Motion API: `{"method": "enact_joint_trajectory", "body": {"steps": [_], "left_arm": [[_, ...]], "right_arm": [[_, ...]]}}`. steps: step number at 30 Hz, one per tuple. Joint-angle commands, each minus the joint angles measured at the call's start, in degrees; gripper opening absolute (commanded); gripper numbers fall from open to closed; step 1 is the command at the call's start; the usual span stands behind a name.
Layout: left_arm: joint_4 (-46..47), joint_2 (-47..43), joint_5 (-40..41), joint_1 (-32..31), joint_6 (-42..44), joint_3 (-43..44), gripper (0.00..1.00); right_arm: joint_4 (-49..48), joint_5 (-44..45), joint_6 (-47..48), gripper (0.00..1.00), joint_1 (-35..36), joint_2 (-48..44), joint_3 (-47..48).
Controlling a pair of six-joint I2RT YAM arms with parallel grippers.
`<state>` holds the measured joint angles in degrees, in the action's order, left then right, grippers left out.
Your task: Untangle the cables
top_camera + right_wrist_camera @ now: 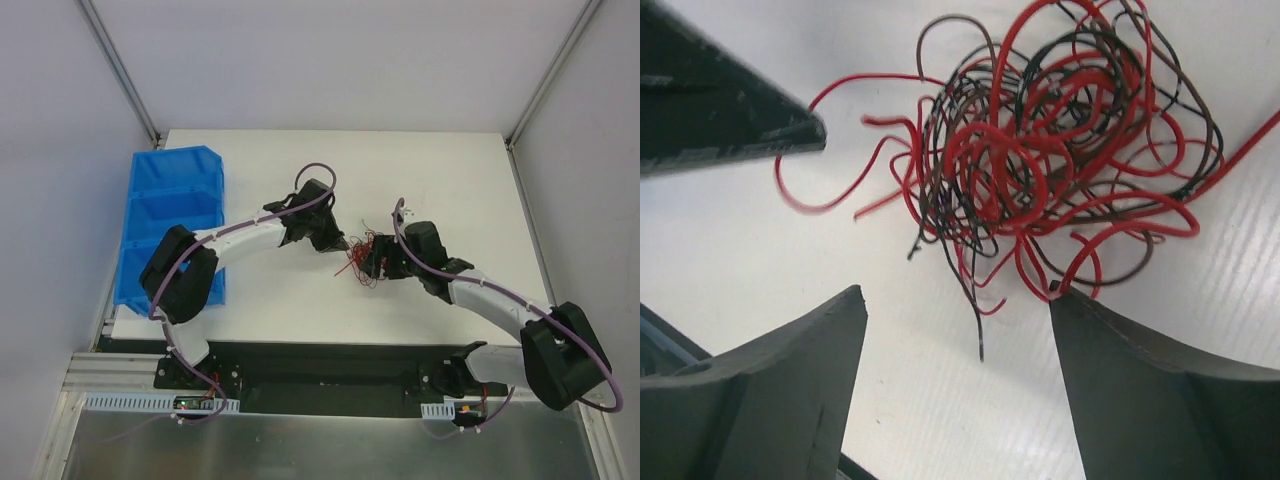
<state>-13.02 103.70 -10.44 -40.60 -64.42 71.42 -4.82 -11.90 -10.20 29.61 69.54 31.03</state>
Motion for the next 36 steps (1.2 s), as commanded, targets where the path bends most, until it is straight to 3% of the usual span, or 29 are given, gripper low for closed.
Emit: {"method": "enact_joint_trajectory", "body": {"steps": [1,6,8,13,18,22,28,36], "left_arm": [[8.43,-6.40,-5.46,-1.76,6.24,-2.68,0.00],[9.33,-12.89,-6.88,-3.52,9.66,-3.39,0.00],[8.72,-17.45,-6.18,-3.61,11.76,-3.22,0.00],[1.26,-28.01,-1.87,-3.52,20.90,2.83,0.00],[-5.62,-36.88,3.57,-4.49,30.66,10.49,0.00],[-7.63,-42.52,6.21,-4.49,35.23,13.82,0.00],[-16.68,-42.53,7.89,-4.49,38.05,24.02,0.00],[-23.19,-40.07,9.74,-4.49,39.99,34.64,0.00]], "right_arm": [[-0.01,9.52,-6.84,0.76,1.86,5.59,6.14],[-3.36,11.55,-12.38,0.57,3.09,16.58,8.52],[-1.26,19.08,-14.06,0.53,3.00,17.91,8.35],[10.16,32.27,-14.41,0.51,1.60,14.49,9.67],[15.54,37.29,-12.49,0.50,-2.44,11.33,11.16],[17.38,39.67,-9.15,0.50,-5.17,10.09,12.74],[15.20,39.85,-3.88,0.54,-7.37,9.74,10.91],[6.41,28.70,-0.09,0.70,-7.54,8.59,6.77]]}}
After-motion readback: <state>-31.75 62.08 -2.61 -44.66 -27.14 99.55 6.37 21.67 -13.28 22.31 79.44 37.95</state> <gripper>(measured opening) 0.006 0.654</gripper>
